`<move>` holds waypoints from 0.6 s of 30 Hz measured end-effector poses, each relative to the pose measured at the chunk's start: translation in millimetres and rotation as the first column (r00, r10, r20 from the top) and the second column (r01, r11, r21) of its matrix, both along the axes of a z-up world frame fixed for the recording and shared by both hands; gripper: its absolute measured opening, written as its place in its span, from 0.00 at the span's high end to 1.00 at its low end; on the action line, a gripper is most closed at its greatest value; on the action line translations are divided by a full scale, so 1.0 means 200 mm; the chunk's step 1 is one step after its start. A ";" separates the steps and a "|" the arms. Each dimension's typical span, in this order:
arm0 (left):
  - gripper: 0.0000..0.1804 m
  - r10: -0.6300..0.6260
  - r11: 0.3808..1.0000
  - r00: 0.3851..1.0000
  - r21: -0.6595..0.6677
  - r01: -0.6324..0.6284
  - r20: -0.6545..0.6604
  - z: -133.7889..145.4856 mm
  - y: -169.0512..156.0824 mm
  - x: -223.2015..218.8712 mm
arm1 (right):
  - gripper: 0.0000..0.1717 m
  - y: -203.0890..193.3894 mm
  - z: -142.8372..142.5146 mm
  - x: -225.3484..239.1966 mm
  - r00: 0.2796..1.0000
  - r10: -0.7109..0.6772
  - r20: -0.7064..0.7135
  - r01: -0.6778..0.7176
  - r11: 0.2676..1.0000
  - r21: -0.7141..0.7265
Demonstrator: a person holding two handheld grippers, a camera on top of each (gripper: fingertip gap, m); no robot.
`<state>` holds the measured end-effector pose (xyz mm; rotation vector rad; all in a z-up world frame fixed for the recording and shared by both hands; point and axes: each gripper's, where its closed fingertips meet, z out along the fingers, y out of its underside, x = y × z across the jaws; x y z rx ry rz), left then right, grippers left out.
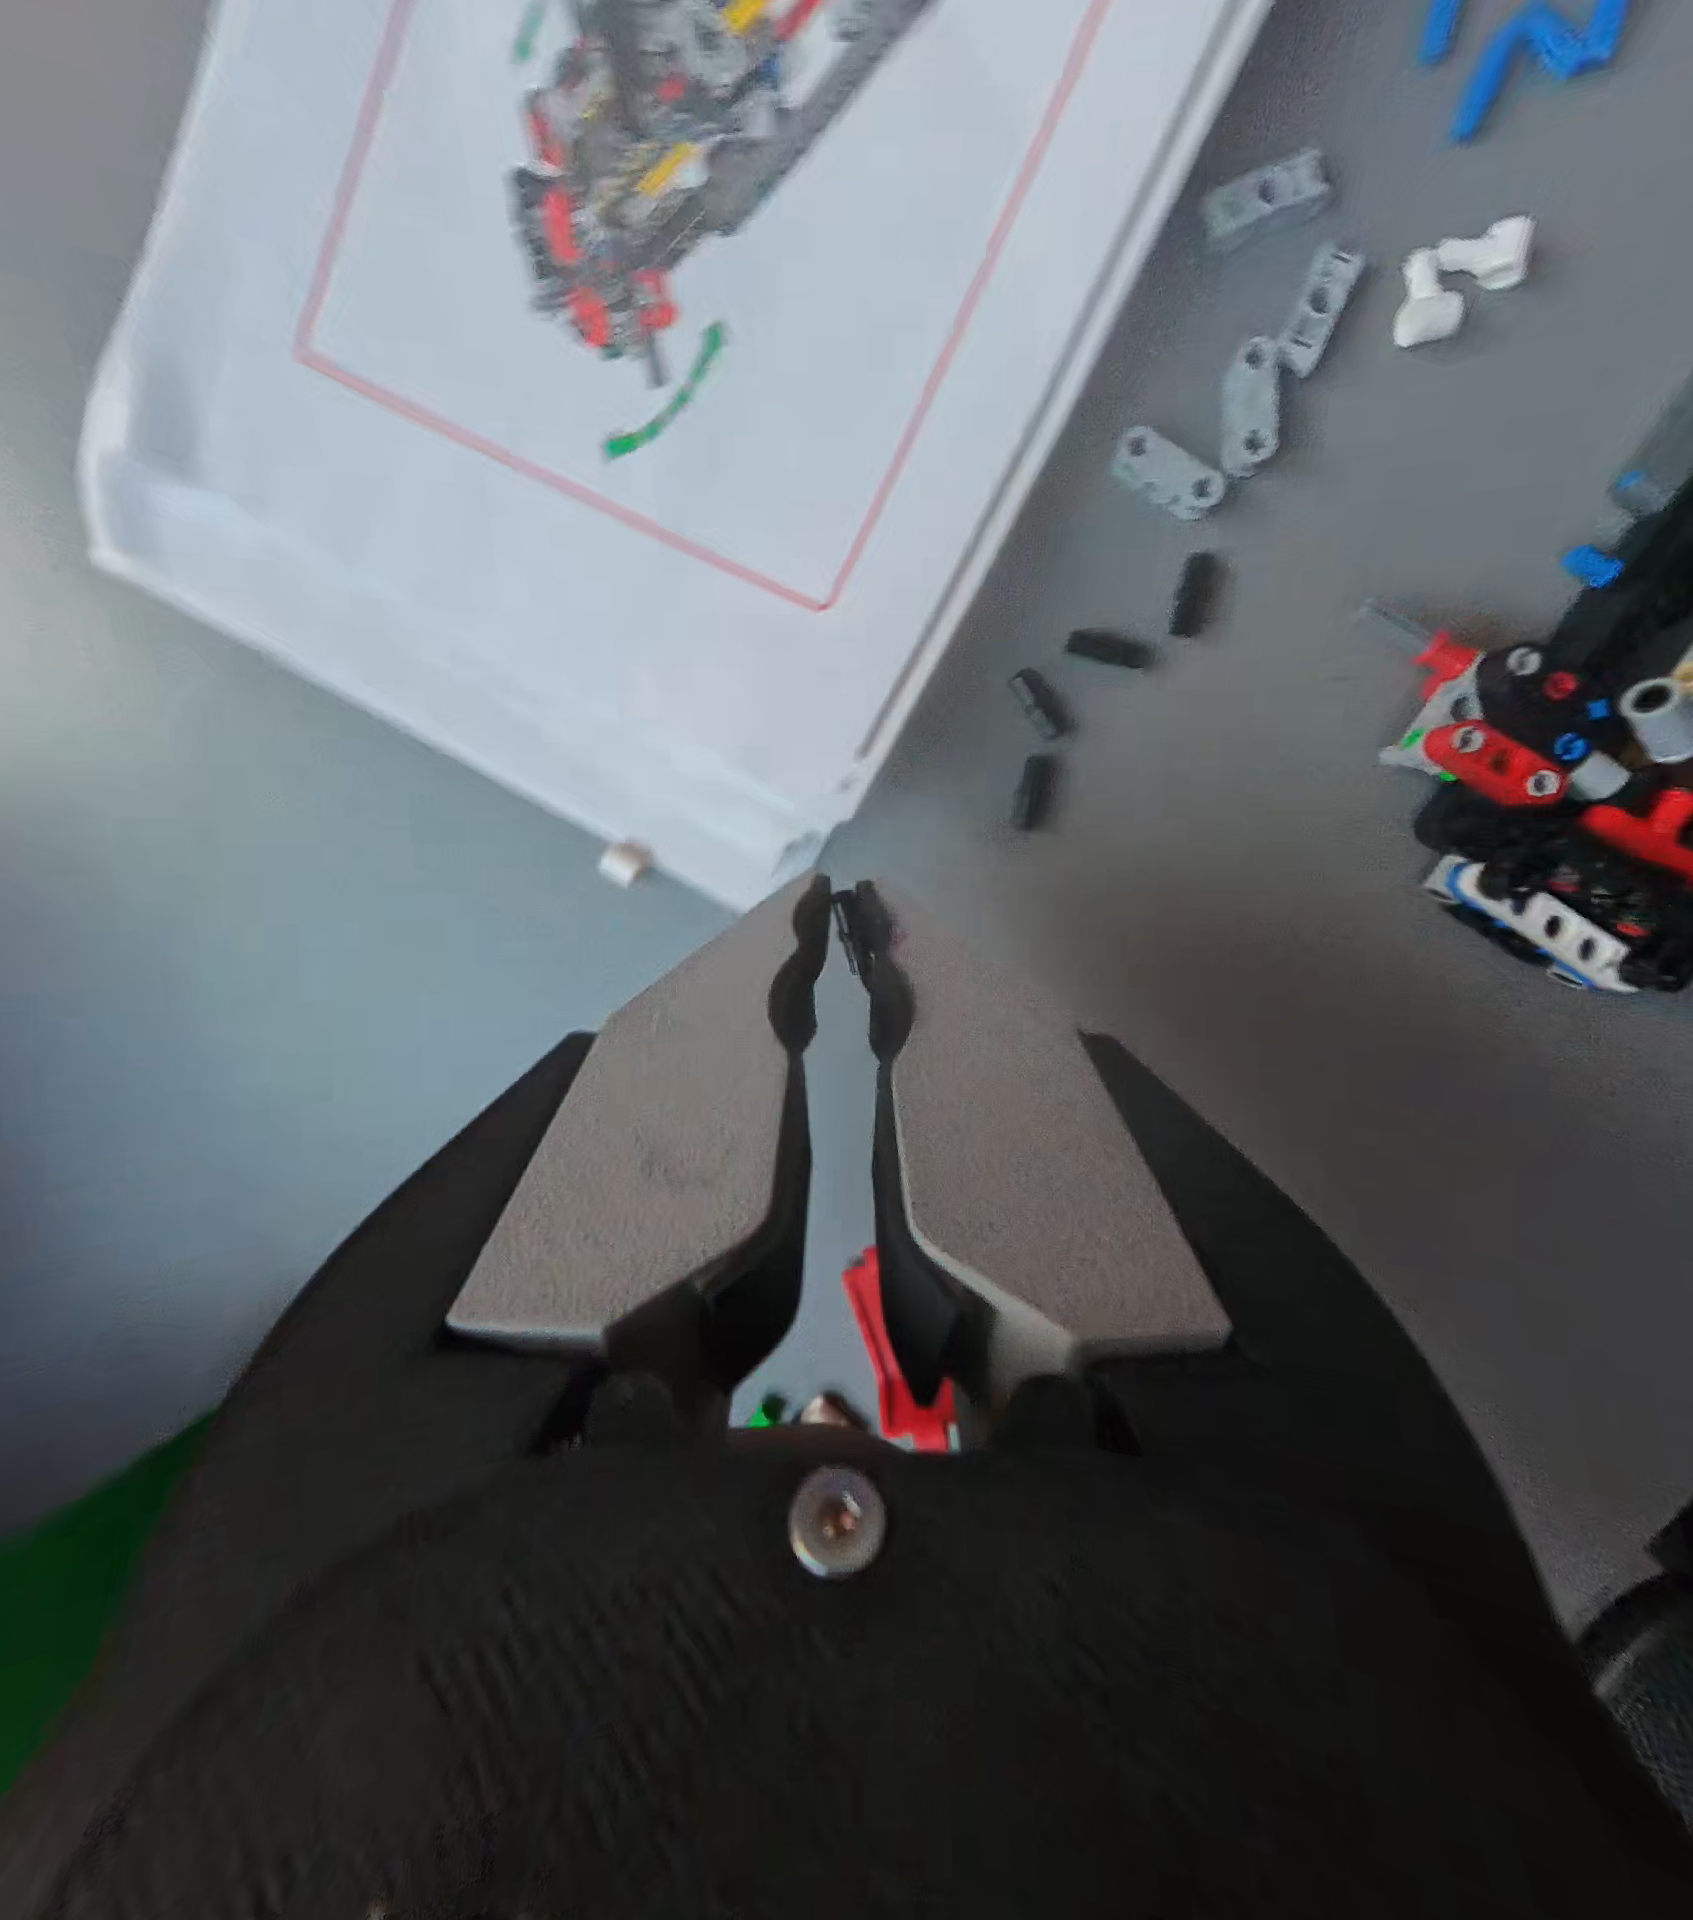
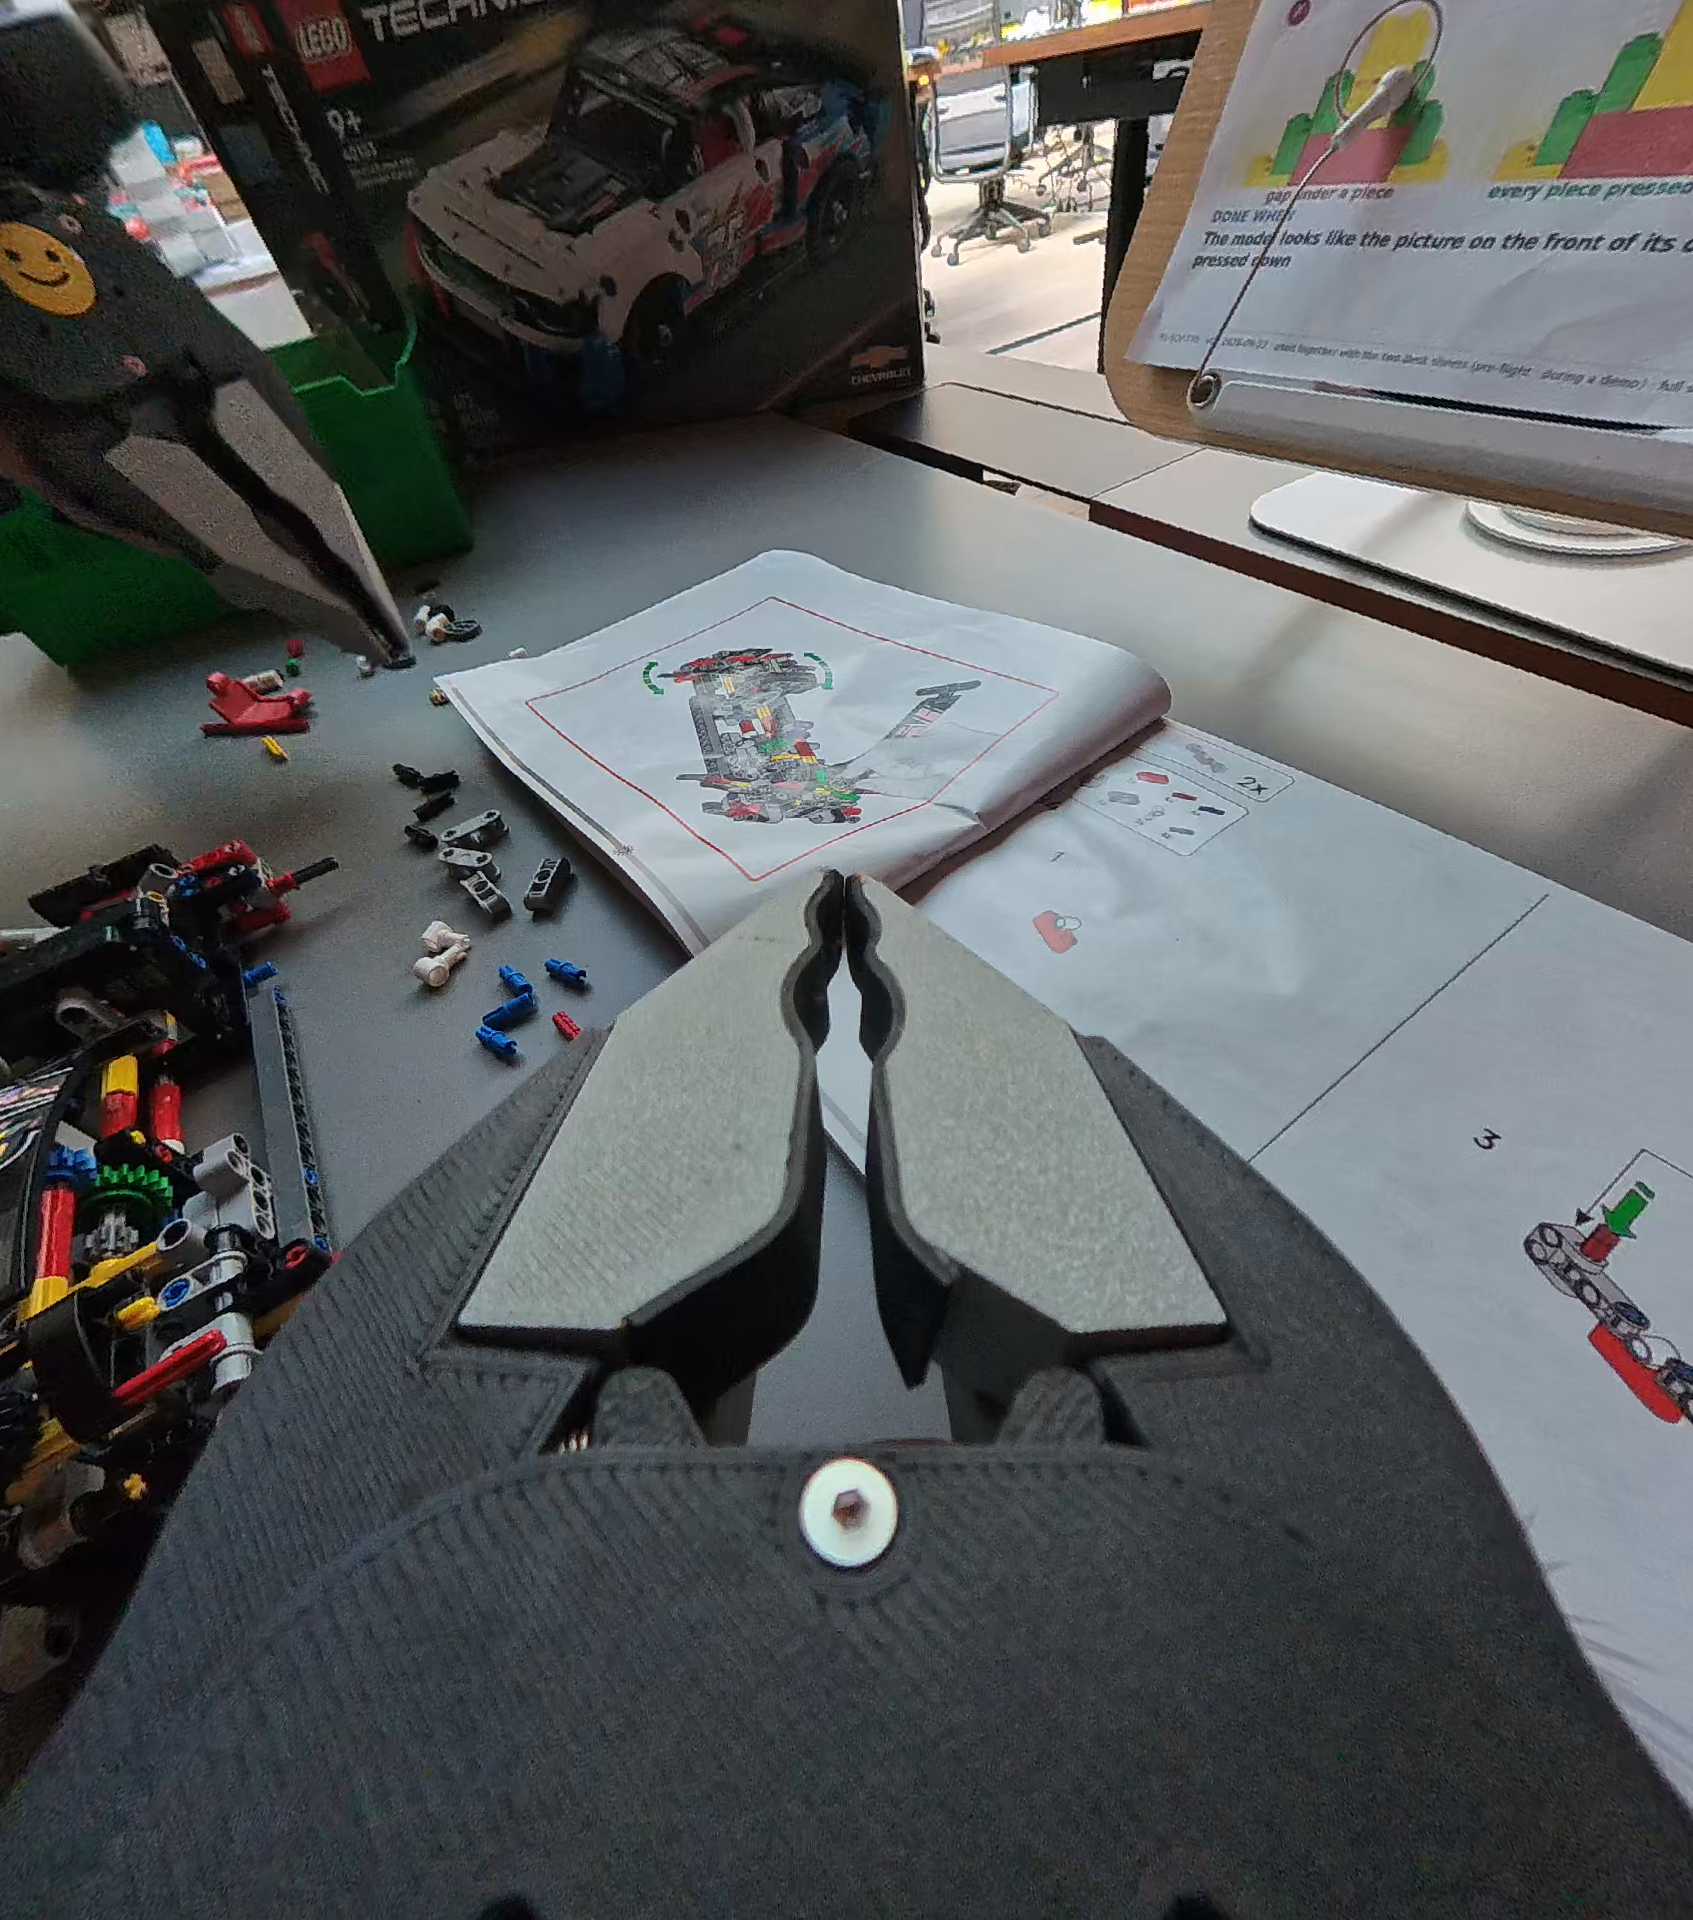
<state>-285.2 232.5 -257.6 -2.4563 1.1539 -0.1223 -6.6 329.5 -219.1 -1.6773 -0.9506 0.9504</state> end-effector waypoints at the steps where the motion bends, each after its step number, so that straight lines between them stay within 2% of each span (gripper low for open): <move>1: 0.99 -0.049 0.998 0.999 -0.028 0.048 -0.022 -0.03 -0.02 0.06 | 1.00 0.00 0.00 0.00 1.000 -0.001 0.002 0.001 1.000 0.001; 3: 0.99 -0.100 0.993 0.994 -0.074 0.097 -0.046 -0.09 -0.04 0.15 | 1.00 0.00 0.01 0.01 1.000 -0.006 -0.004 0.006 1.000 0.002; 7: 0.99 -0.114 0.988 0.990 -0.118 0.103 -0.088 -0.18 -0.04 0.18 | 1.00 0.01 0.03 0.03 1.000 -0.016 -0.027 0.016 1.000 0.003; 12: 0.94 -0.089 0.989 0.994 -0.124 0.080 -0.069 -0.15 -0.05 0.15 | 1.00 0.00 0.02 0.01 1.000 0.000 -0.015 0.000 1.000 0.003; 15: 0.91 -0.002 0.997 0.994 -0.083 -0.008 -0.112 -0.09 0.00 0.02 | 1.00 -0.01 0.01 0.00 1.000 0.006 -0.006 -0.006 1.000 0.006; 18: 0.90 0.191 0.980 0.966 -0.017 -0.197 -0.174 -0.01 0.09 -0.23 | 1.00 -0.01 0.02 0.00 1.000 0.002 -0.012 -0.002 1.000 0.007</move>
